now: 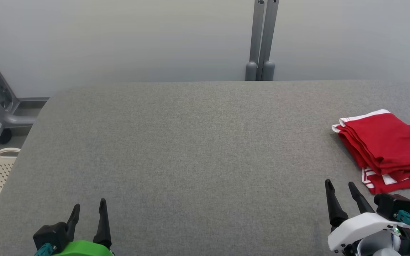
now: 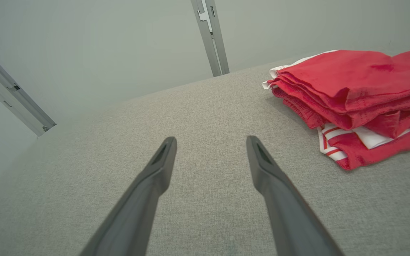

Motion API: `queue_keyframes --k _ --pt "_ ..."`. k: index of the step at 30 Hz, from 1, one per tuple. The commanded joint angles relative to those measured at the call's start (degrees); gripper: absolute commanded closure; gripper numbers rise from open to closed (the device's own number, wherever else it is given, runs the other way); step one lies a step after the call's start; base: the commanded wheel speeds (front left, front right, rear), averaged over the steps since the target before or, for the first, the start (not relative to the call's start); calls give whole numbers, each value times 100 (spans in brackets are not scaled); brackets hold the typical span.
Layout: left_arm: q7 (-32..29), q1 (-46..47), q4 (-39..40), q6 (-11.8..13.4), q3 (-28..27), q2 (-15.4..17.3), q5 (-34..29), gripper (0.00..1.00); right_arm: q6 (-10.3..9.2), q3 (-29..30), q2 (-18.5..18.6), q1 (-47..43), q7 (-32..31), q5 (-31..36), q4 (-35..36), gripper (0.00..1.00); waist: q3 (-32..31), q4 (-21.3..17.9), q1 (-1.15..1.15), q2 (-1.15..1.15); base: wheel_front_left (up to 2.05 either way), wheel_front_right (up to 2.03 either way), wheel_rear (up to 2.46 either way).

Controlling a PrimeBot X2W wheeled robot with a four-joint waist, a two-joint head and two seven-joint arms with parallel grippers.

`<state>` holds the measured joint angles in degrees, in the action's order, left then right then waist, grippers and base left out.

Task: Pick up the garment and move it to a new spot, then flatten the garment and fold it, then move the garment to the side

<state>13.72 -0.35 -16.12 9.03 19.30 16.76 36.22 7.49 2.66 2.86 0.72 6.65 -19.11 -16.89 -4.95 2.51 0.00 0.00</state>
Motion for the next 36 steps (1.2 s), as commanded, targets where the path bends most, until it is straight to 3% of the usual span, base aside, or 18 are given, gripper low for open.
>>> queue_keyframes --k 1,30,31,36 --pt "43 13 -31 -11 -30 5 42 0 -1 -12 10 77 25 32 0 0 17 32 0 0 0 0 0" --pt "102 137 -122 -48 -3 -15 39 0 -1 -65 10 75 -47 79 20 0 113 135 0 0 0 0 0" --pt "47 63 -113 -47 11 -17 50 100 0 -76 -2 69 -34 55 -6 100 113 133 0 0 0 0 0" --pt "-27 -24 -230 -92 -6 -124 220 100 0 -28 -35 -11 -109 -162 -153 100 119 126 0 0 0 0 0"
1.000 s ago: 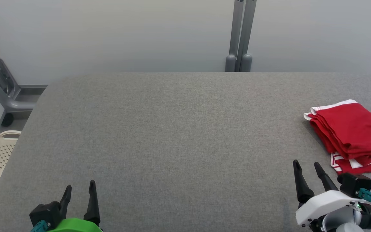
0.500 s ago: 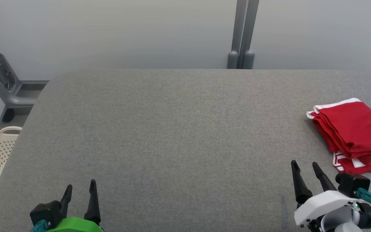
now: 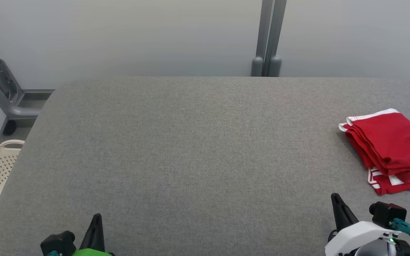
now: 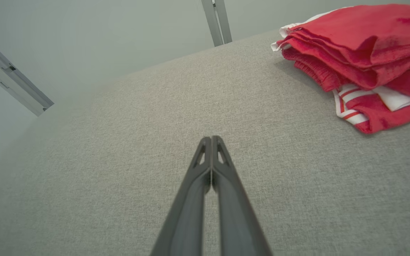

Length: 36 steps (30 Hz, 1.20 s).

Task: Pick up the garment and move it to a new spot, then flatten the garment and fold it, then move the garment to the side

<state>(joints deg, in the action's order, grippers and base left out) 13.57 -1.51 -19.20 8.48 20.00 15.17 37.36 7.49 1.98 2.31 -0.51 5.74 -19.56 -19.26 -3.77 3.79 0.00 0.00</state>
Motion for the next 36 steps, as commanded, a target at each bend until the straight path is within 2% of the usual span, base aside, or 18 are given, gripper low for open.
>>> queue_keyframes --k 1,19,36 --pt "-44 102 85 -59 -108 18 186 100 0 59 21 113 -40 -223 98 100 4 -5 0 0 0 0 0" --pt "-530 289 184 -425 -598 -273 1455 100 0 212 32 -27 -262 -1934 483 100 60 -60 0 0 0 0 0" --pt "-887 425 251 -695 -957 -486 2379 100 0 345 42 -97 -443 -3174 730 100 110 -109 0 0 0 0 0"
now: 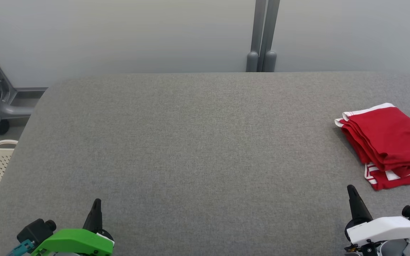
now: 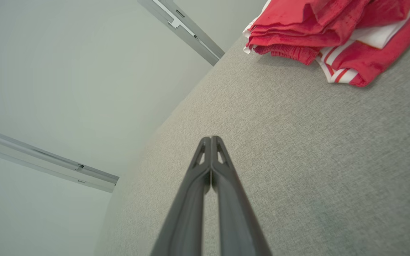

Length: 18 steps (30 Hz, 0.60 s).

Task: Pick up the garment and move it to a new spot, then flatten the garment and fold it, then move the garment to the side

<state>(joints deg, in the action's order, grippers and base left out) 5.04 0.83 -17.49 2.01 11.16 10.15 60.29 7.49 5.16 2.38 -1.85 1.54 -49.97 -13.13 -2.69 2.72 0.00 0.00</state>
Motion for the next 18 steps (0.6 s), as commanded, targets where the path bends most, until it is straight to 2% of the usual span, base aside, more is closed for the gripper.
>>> queue_keyframes --k 1,18 --pt "-51 197 85 -65 -94 2 139 100 0 36 36 32 -35 -206 131 100 6 -5 0 0 0 0 0" --pt "-389 314 175 -317 -429 -200 1011 100 1 163 44 -44 -207 -1357 357 100 62 -61 0 0 0 0 0"
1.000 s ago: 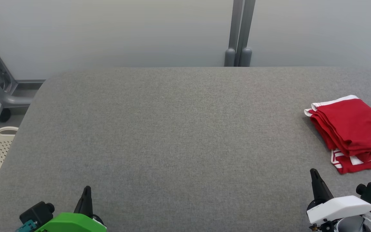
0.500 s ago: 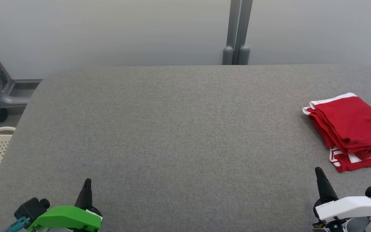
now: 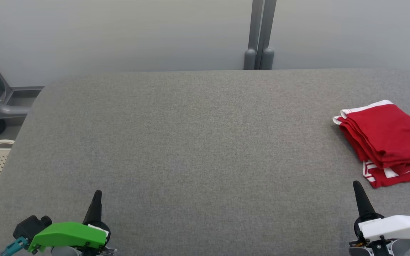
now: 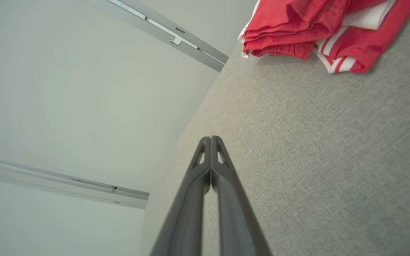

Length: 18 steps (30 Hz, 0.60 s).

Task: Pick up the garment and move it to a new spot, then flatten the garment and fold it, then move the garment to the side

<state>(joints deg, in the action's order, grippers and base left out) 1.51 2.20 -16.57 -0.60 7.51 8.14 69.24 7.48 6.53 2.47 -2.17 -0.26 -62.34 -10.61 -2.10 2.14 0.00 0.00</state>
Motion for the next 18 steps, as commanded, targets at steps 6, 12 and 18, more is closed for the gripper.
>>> queue_keyframes --k 6,12,18 --pt "-135 209 106 -131 -164 -61 372 100 2 64 38 -33 -75 -464 171 100 21 -21 0 0 0 0 0" --pt "-227 235 126 -202 -258 -115 603 100 2 101 40 -52 -127 -789 234 100 40 -40 0 0 0 0 0" --pt "-301 267 141 -261 -332 -160 810 100 2 128 43 -64 -166 -1051 285 100 56 -55 0 0 0 0 0"
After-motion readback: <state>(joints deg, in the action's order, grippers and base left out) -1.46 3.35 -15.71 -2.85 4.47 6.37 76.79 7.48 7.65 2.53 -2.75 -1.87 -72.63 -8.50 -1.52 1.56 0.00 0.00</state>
